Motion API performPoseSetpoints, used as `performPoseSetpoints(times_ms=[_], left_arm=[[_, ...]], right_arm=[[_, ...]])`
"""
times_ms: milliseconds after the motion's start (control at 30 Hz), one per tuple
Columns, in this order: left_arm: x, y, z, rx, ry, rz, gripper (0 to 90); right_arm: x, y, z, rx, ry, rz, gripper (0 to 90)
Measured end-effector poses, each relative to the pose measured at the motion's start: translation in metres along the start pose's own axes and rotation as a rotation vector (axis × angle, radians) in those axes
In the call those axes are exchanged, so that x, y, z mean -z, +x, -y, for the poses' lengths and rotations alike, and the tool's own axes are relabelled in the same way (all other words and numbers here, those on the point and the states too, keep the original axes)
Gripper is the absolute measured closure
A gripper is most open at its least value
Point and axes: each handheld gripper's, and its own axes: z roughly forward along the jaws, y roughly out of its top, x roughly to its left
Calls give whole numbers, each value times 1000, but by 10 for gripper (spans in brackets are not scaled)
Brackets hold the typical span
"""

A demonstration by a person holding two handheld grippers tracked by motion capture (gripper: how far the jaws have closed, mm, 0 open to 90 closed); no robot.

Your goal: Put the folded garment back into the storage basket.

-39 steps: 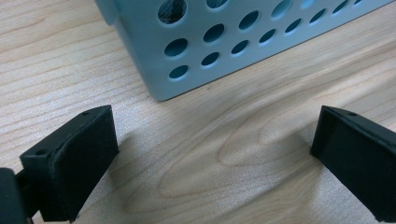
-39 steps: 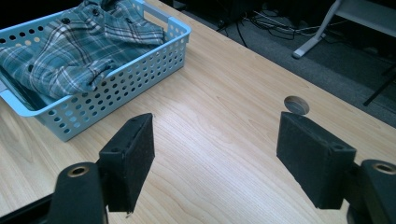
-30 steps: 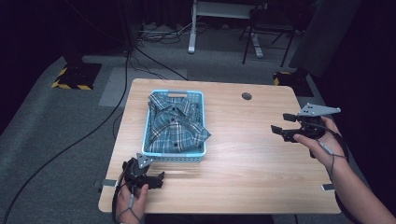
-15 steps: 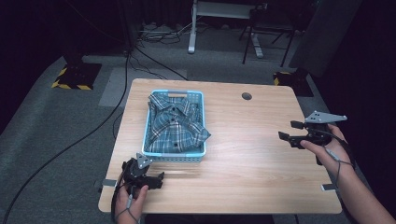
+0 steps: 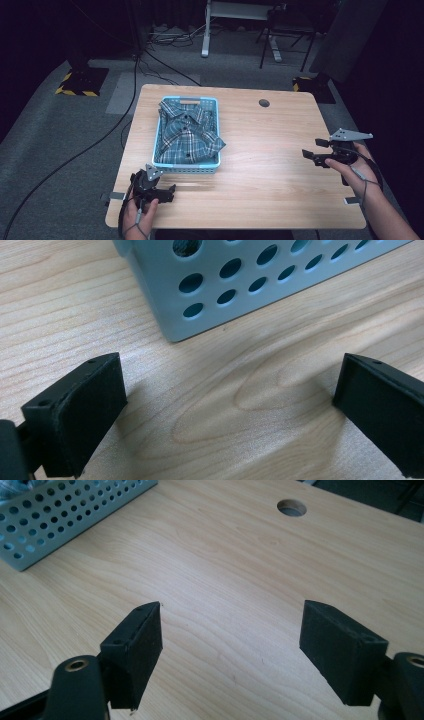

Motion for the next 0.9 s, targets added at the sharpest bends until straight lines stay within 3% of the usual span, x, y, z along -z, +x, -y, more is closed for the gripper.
performPoseSetpoints(times_ms=[900], left_arm=[[0, 1, 0, -5, 0, 2, 2]], right_arm=[[-13, -13, 66, -67, 76, 24, 229]])
